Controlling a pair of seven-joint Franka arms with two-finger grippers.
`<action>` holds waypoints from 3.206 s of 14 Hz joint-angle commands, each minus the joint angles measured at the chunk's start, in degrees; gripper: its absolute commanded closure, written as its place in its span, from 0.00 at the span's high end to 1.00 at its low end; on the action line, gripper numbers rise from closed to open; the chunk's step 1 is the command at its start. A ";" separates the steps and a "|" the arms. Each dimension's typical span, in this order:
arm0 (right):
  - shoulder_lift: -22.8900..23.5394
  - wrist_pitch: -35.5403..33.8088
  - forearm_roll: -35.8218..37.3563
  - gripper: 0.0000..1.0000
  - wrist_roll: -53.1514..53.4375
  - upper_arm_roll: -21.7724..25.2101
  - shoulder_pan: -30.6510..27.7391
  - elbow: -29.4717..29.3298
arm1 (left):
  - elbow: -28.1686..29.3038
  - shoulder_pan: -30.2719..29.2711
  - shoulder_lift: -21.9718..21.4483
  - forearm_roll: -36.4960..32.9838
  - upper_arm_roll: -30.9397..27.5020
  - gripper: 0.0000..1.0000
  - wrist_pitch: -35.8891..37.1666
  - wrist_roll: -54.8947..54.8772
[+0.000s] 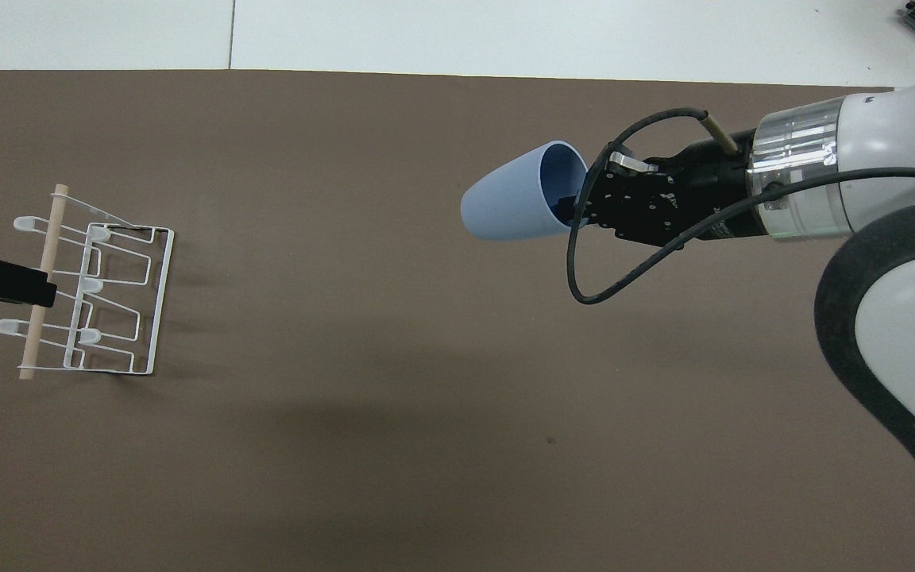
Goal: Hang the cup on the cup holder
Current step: 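Carry the tipped blue cup toward the left gripper with the right gripper, then grasp the cup's base with the left gripper while the right gripper holds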
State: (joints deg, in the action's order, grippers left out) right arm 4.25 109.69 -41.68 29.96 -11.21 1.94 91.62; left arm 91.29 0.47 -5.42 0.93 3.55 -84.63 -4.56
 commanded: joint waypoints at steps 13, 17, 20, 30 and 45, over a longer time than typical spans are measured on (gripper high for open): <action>0.94 17.74 -9.73 0.00 36.46 -0.39 11.05 1.28 | 1.26 -1.18 -1.96 0.39 -0.04 1.00 4.30 -0.97; 1.64 24.50 -9.73 0.00 40.60 -0.39 16.06 2.51 | 1.61 -0.65 -1.87 4.33 0.14 1.00 -2.01 -19.54; 2.43 28.65 -9.65 0.00 43.07 -0.39 18.71 2.51 | 1.87 -1.09 -1.70 10.21 0.14 1.00 -5.72 -36.86; 1.99 26.63 -9.03 0.00 40.70 -0.39 18.36 3.83 | 0.91 4.97 1.11 22.79 0.75 1.00 -19.69 -62.94; 1.99 26.37 -9.03 0.00 40.52 -0.30 18.01 3.83 | -19.40 4.80 18.17 22.97 11.03 1.00 -16.53 -65.93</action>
State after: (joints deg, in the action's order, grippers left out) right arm 7.08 136.69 -49.99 72.21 -11.18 20.57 94.61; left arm 74.87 4.96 11.03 23.76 13.73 -102.32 -70.24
